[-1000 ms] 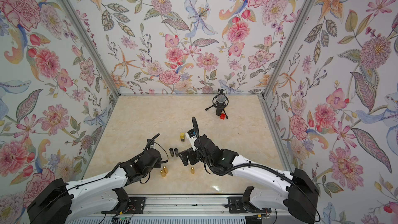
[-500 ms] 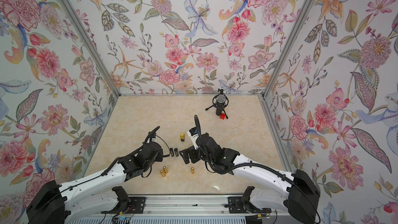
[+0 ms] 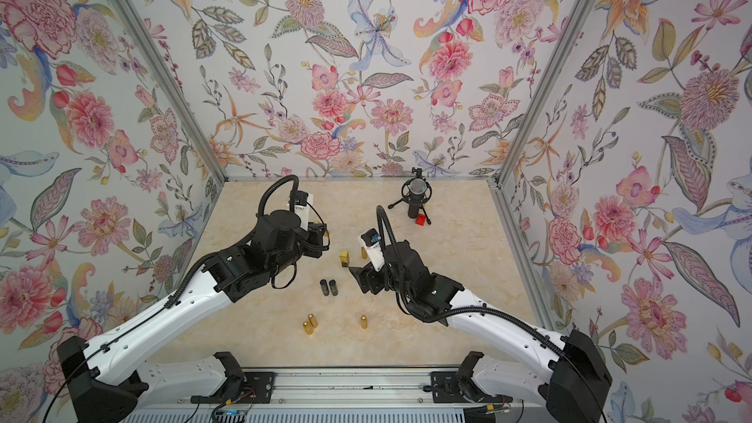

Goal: Open the lipstick cap
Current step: Open the cover of the lipstick.

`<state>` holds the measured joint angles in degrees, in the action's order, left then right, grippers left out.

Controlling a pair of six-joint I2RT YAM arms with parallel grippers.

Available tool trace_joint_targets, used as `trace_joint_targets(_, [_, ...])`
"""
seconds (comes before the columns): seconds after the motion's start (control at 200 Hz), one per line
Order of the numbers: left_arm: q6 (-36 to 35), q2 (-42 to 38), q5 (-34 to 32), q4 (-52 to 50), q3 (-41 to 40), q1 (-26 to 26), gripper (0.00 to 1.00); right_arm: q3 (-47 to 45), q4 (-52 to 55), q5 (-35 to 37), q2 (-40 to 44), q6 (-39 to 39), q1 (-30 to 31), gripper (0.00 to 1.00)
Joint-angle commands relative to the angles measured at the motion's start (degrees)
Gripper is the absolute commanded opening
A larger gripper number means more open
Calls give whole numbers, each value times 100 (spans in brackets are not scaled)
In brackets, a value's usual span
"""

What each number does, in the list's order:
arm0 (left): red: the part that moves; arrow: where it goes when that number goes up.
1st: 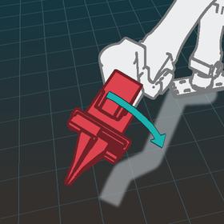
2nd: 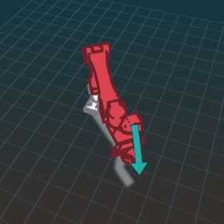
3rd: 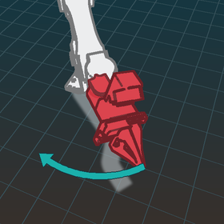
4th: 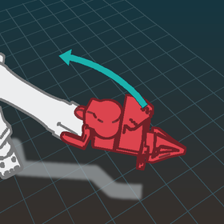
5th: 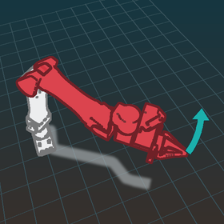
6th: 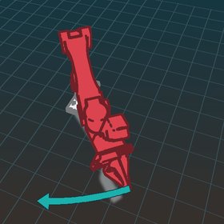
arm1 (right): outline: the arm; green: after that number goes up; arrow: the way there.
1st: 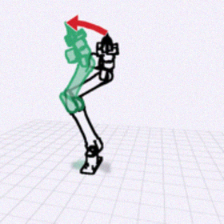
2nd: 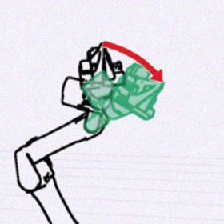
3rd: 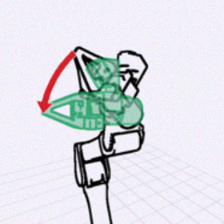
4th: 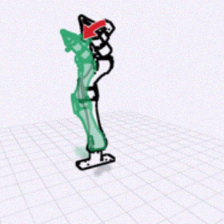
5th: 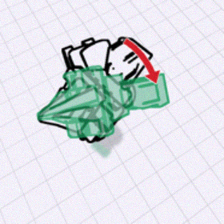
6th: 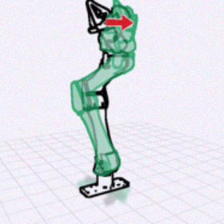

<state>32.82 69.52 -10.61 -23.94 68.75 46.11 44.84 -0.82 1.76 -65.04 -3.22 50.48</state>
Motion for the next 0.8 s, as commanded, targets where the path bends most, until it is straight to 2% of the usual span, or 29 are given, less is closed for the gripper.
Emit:
trace_joint_targets(0.0, [-288, 62, 674, -256, 308, 30, 19, -318, -1332, -106, 112, 631, -16, 76])
trace_joint_targets(0.06, [-341, 49, 857, -191, 348, 30, 19, -439, -1800, -235, 129, 840, 63, 73])
trace_joint_targets(0.135, [-386, 60, 1026, -173, 408, 30, 20, -319, -1895, 56, -14, 1169, 291, 73])
trace_joint_targets(0.17, [-410, 62, 1109, -187, 418, 32, 20, -256, -1910, 179, -90, 1254, 347, 70])
trace_joint_targets(0.49, [-359, -208, 1837, 168, 112, 26, 17, -237, -2558, 344, -125, 1449, 425, 61])
trace_joint_targets(0.796, [-366, -287, 1974, 181, 41, 30, 17, 48, -2564, 200, -367, 1780, 436, 50])
